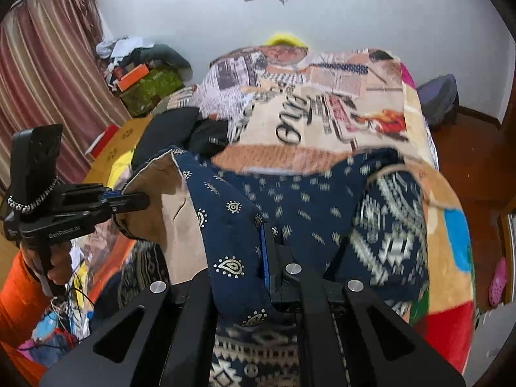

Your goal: Fold large clothes

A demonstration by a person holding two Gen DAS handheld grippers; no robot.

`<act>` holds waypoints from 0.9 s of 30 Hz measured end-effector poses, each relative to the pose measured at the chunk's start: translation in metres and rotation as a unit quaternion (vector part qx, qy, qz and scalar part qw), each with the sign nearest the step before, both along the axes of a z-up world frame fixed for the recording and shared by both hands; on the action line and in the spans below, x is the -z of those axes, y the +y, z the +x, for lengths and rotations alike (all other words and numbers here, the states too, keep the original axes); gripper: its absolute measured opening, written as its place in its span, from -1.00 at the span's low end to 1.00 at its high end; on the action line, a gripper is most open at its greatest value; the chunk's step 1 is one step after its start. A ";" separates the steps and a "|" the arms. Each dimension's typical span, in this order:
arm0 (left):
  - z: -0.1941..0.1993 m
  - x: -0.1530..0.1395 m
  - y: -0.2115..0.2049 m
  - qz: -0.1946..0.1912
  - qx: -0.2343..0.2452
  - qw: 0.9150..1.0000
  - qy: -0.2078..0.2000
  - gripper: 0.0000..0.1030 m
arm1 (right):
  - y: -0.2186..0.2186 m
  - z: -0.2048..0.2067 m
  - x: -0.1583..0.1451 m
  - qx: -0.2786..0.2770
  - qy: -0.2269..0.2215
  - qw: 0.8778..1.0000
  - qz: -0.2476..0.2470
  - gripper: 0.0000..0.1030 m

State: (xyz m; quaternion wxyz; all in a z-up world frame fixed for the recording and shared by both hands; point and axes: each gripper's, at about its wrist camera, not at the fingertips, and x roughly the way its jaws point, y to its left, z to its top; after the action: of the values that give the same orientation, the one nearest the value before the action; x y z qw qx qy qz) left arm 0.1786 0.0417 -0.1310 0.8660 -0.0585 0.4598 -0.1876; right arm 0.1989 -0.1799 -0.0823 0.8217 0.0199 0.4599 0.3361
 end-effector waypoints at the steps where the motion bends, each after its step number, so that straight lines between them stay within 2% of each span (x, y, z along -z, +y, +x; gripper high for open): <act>1: -0.004 0.005 -0.001 0.000 0.002 1.000 0.010 -0.87 | -0.001 -0.003 0.004 0.000 0.003 1.000 -0.003 -0.90; 5: -0.019 0.024 -0.006 0.007 0.013 0.999 0.042 -0.83 | -0.003 -0.012 0.017 -0.003 0.018 1.000 -0.012 -0.89; 6: -0.021 0.028 -0.008 0.012 0.014 0.999 0.048 -0.74 | -0.003 -0.015 0.019 -0.002 0.018 1.000 -0.018 -0.88; 9: -0.030 0.040 -0.013 0.024 0.015 0.998 0.061 -0.27 | 0.000 -0.020 0.022 -0.005 0.023 0.999 -0.032 -0.87; 10: -0.033 0.043 -0.014 0.026 0.015 0.998 0.063 -0.20 | 0.000 -0.022 0.022 -0.006 0.024 0.999 -0.034 -0.85; 13: -0.037 0.044 -0.014 0.034 0.018 0.997 0.064 -0.20 | 0.003 -0.023 0.018 -0.013 0.028 0.998 -0.045 -0.84; 15: -0.039 0.033 -0.013 0.033 0.020 0.998 0.052 -0.19 | 0.003 -0.024 0.015 -0.016 0.028 0.998 -0.050 -0.83; 17: -0.039 0.016 -0.010 0.037 0.017 0.999 0.028 -0.10 | 0.003 -0.024 0.012 -0.020 0.029 0.998 -0.054 -0.83; 19: -0.037 -0.005 -0.004 0.040 0.005 0.999 -0.008 0.10 | 0.004 -0.025 0.010 -0.021 0.030 0.998 -0.057 -0.83; 23: -0.021 -0.031 0.011 0.053 -0.032 0.996 -0.061 0.24 | 0.006 -0.023 0.010 -0.017 0.035 0.998 -0.059 -0.83; 25: -0.003 -0.030 0.017 0.061 -0.046 0.995 -0.064 0.24 | 0.006 -0.022 0.012 -0.013 0.036 0.998 -0.056 -0.83; 27: 0.016 -0.019 0.022 0.063 -0.054 0.995 -0.048 0.24 | 0.007 -0.023 0.013 -0.011 0.034 0.998 -0.056 -0.82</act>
State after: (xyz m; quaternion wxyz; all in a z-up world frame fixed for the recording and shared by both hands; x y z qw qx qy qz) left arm 0.1950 0.0641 -0.1120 0.8979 -0.0195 0.4248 -0.1133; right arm 0.1762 -0.1733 -0.0950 0.8018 -0.0201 0.5058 0.3177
